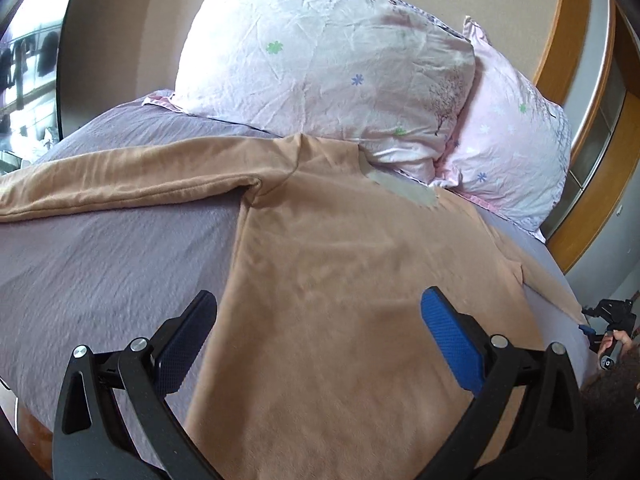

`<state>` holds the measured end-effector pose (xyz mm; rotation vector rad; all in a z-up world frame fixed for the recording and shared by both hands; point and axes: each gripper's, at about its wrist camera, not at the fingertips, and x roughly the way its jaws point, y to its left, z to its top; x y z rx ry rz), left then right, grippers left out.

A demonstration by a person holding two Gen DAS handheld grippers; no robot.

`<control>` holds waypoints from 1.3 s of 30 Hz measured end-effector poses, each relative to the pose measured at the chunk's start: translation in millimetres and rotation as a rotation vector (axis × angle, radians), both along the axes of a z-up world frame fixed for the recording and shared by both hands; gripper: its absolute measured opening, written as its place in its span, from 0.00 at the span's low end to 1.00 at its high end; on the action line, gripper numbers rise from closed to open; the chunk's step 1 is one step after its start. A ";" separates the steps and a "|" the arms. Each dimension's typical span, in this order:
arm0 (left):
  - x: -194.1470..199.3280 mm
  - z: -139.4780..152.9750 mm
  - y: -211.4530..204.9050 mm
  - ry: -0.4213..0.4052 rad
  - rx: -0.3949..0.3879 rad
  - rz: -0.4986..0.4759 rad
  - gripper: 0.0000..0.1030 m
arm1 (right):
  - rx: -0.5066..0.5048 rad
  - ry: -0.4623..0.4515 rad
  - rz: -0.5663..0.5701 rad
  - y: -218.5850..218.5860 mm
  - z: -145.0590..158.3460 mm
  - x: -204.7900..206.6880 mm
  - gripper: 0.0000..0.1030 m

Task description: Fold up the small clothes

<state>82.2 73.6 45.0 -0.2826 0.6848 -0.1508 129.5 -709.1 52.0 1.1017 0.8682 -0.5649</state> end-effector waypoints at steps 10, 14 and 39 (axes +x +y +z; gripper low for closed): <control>9.0 9.5 87.1 -0.025 0.006 0.225 0.99 | -0.273 -0.150 0.220 66.3 61.2 64.8 0.03; 9.1 6.7 135.1 -0.021 -0.093 0.306 0.99 | -0.336 -0.389 0.645 222.1 123.4 115.4 0.03; -7.0 -35.9 312.5 0.100 -0.593 0.721 0.75 | -0.075 -0.373 1.328 503.8 67.5 118.4 0.73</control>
